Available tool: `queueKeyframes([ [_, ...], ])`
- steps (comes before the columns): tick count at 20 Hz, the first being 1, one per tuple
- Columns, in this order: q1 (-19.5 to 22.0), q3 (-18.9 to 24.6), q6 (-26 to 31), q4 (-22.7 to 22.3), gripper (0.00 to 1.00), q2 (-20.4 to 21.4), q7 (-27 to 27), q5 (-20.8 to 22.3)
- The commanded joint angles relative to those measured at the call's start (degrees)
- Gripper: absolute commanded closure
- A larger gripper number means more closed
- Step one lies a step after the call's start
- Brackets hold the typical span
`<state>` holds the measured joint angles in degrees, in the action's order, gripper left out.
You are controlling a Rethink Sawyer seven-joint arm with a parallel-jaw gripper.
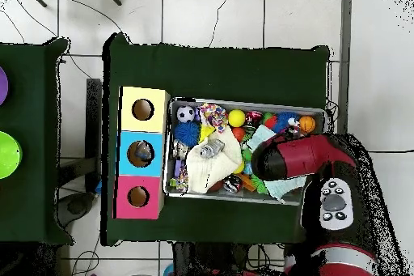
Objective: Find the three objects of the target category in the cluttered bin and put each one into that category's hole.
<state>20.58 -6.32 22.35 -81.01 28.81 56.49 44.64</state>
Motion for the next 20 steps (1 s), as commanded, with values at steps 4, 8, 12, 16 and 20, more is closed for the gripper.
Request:
queueKeyframes([
  [4,0.45,-1.28,4.05,2.71,0.00,-0.42,8.77,-1.95],
  [8,1.38,-0.65,3.56,2.03,0.00,0.14,8.35,-2.85],
  [12,2.59,0.49,5.45,1.71,0.00,0.51,7.19,-5.07],
  [16,6.43,5.00,10.86,0.35,0.00,1.29,2.69,-10.24],
  [20,9.43,8.55,14.35,-0.77,0.00,1.57,-0.71,-14.21],
])
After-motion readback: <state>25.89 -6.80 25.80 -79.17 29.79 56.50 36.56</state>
